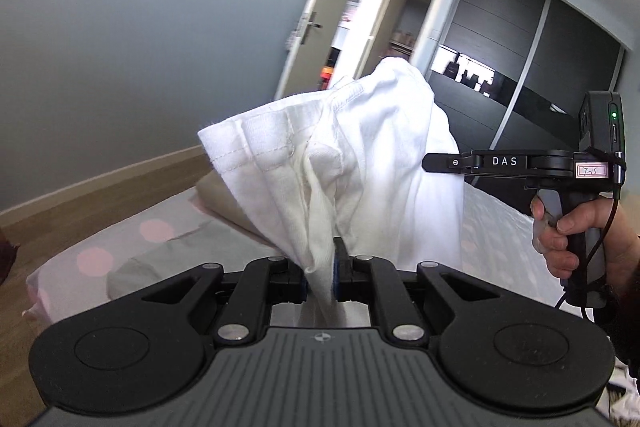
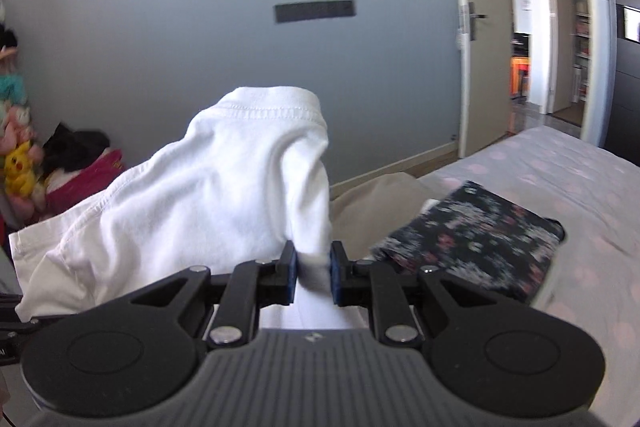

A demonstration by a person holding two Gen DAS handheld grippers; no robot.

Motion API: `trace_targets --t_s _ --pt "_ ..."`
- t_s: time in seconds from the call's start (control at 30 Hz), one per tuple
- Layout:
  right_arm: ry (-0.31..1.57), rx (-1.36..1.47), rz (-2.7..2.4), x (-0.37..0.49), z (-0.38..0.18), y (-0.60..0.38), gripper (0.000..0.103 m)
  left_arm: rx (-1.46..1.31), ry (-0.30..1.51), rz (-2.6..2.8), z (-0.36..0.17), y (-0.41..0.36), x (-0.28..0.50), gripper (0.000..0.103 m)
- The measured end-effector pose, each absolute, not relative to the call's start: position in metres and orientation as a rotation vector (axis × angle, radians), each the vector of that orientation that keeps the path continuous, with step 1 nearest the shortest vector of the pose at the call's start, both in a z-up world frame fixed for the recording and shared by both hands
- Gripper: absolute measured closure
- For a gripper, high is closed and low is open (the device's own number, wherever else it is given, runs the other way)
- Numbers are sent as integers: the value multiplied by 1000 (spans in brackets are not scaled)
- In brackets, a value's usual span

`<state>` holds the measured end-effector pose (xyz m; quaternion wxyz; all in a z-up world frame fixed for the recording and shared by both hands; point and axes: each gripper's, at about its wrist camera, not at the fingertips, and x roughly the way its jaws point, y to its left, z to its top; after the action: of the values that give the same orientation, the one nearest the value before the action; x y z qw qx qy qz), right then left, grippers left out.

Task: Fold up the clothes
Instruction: 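Carry the shirt with both grippers toward the clothes stack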

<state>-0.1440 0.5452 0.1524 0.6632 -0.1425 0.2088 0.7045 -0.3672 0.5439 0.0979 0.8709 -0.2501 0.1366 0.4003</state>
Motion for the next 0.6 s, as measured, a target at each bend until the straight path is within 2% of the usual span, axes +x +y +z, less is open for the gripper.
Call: trace_targets --t_s 0.3,0.6 --pt "528 -509 1647 -169 107 667 85 -711 287 994 54 622 -393 94" --pt "519 -633 1665 -205 54 737 85 -822 328 1167 -1 656 -404 94"
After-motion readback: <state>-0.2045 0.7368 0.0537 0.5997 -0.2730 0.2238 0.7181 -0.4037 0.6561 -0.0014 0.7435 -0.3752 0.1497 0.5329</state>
